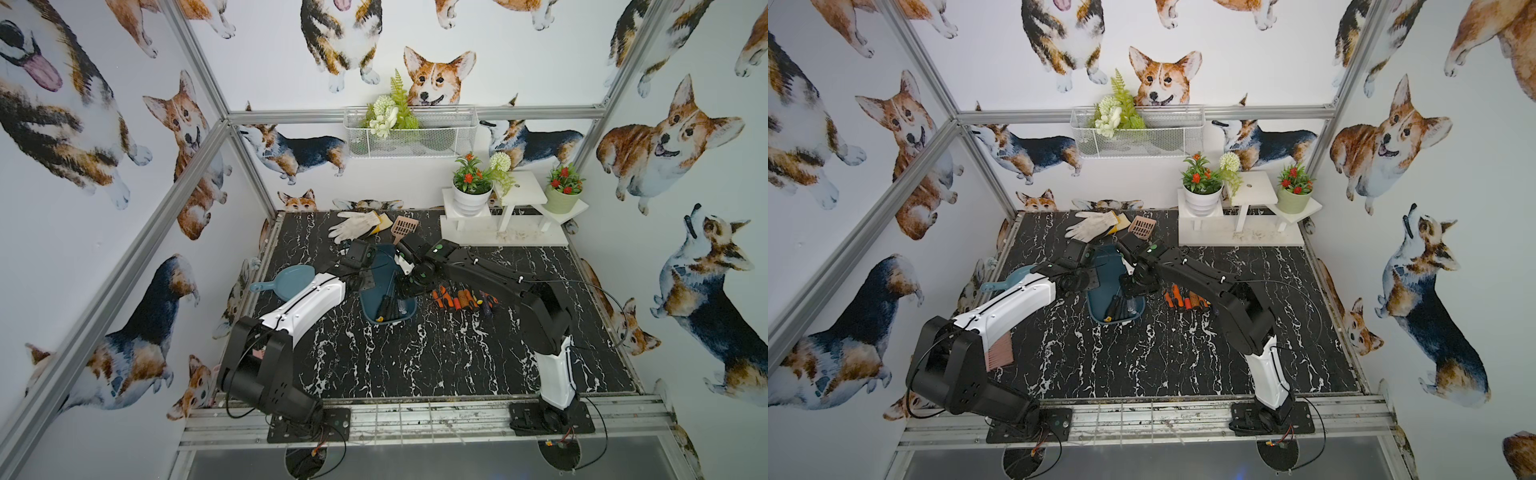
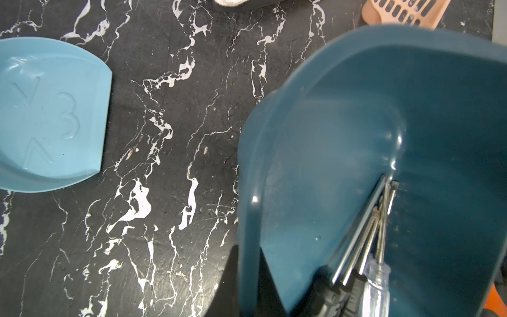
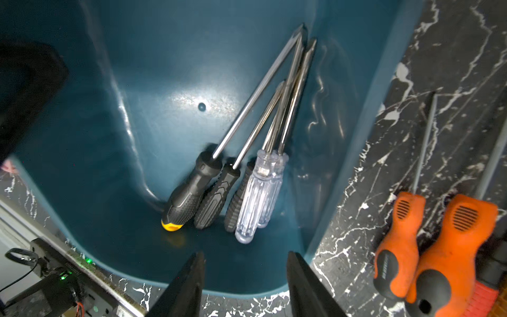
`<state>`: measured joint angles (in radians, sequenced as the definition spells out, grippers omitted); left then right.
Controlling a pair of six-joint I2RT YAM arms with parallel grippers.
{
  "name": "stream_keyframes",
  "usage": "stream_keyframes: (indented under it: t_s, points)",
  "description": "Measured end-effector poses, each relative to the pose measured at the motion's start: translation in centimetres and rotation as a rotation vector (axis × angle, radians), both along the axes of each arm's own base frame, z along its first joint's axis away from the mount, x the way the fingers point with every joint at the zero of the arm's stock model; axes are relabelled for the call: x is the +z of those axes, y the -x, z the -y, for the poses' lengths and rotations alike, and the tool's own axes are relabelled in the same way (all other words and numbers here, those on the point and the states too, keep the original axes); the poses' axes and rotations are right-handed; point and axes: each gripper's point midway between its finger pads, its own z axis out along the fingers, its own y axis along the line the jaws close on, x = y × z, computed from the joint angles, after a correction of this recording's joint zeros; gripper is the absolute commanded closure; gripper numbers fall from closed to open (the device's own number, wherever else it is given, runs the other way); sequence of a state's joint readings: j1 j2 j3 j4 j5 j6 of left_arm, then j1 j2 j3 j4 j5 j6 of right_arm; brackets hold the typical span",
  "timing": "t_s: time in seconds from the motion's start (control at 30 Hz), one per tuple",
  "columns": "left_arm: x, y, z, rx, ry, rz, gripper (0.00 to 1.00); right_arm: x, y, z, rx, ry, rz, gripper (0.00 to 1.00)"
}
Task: Take out the screwdriver from the storage box
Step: Pick up the screwdriver from the storage box.
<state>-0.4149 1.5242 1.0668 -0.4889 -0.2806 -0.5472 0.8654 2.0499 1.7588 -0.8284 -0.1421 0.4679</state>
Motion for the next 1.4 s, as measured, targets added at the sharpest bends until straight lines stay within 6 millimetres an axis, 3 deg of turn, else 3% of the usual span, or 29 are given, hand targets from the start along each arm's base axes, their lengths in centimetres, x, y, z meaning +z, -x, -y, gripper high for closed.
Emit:
stream_keyframes:
  t_s: [0.87,1.13,1.4]
  points:
    - [-0.1,0.1,0.3,-0.005,0.008,0.002,1.0,-5.5,-0.2,-0.5,-0.048,0.128,-0.102,0.52]
    - [0.0,0.1,0.3,-0.001,0.012,0.006,1.0,-6.4,-0.2,-0.6,-0.05,0.141,-0.121,0.65]
    - [-0.1,0.1,0.2,0.001,0.006,0.003,1.0,-5.8,-0.3,-0.1,-0.057,0.158,-0.11,0.8]
